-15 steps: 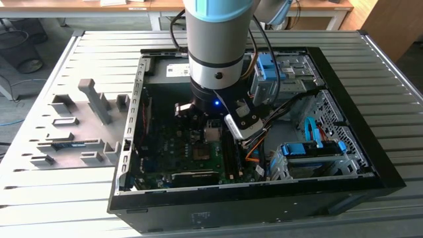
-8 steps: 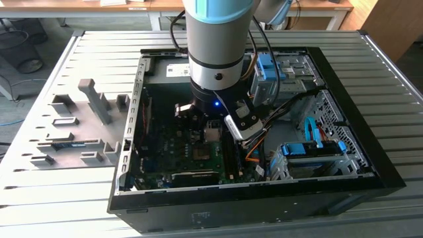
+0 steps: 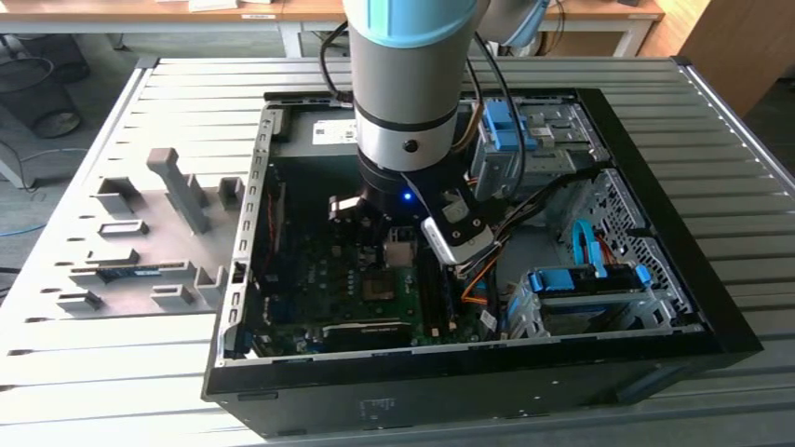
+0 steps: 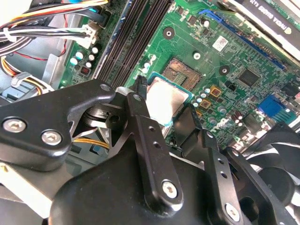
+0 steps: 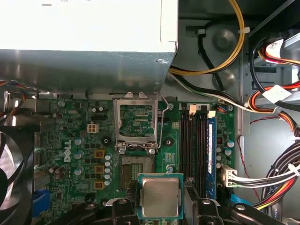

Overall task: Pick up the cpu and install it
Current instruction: 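Place the cpu into insertion slot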

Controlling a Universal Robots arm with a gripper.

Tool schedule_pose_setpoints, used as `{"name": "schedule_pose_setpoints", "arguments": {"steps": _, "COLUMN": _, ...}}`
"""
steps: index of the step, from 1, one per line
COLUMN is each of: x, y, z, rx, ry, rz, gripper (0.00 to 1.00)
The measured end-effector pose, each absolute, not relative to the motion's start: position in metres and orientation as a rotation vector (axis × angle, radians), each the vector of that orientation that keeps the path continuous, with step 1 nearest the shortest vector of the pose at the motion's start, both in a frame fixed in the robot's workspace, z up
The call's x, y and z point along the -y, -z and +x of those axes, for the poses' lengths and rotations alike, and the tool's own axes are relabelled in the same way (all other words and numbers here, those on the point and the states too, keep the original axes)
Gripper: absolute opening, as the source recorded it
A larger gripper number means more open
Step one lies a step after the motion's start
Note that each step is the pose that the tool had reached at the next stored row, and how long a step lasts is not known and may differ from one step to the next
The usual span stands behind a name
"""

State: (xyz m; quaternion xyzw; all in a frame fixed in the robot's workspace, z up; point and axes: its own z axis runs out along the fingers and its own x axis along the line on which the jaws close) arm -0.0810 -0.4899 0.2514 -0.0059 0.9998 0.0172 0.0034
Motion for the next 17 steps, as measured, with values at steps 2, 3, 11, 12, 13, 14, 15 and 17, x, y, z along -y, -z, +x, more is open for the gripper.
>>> {"name": "schedule_pose_setpoints", "arguments": {"steps": 2, "x": 0.4899, "y": -0.2509, "z": -0.0809, "rx": -3.134, "ry": -0.054, "rz": -0.018, "gripper": 0.47}}
{"name": "schedule_pose_setpoints", "arguments": {"steps": 3, "x": 0.4899, "y": -0.2507, "z": -0.081, "rx": -3.134, "ry": -0.054, "rz": -0.018, "gripper": 0.47}}
{"name": "schedule_pose_setpoints", "arguments": {"steps": 11, "x": 0.4899, "y": -0.2491, "z": -0.0812, "rx": -3.134, "ry": -0.054, "rz": -0.018, "gripper": 0.47}}
{"name": "schedule_pose_setpoints", "arguments": {"steps": 12, "x": 0.4899, "y": -0.2488, "z": -0.0813, "rx": -3.134, "ry": -0.054, "rz": -0.018, "gripper": 0.47}}
{"name": "schedule_pose_setpoints", "arguments": {"steps": 13, "x": 0.4899, "y": -0.2486, "z": -0.0814, "rx": -3.134, "ry": -0.054, "rz": -0.018, "gripper": 0.47}}
{"name": "schedule_pose_setpoints", "arguments": {"steps": 14, "x": 0.4899, "y": -0.2484, "z": -0.0814, "rx": -3.134, "ry": -0.054, "rz": -0.018, "gripper": 0.47}}
{"name": "schedule_pose_setpoints", "arguments": {"steps": 15, "x": 0.4899, "y": -0.2482, "z": -0.0815, "rx": -3.134, "ry": -0.054, "rz": -0.018, "gripper": 0.47}}
{"name": "schedule_pose_setpoints", "arguments": {"steps": 17, "x": 0.4899, "y": -0.2476, "z": -0.0815, "rx": -3.134, "ry": -0.054, "rz": -0.018, "gripper": 0.47}}
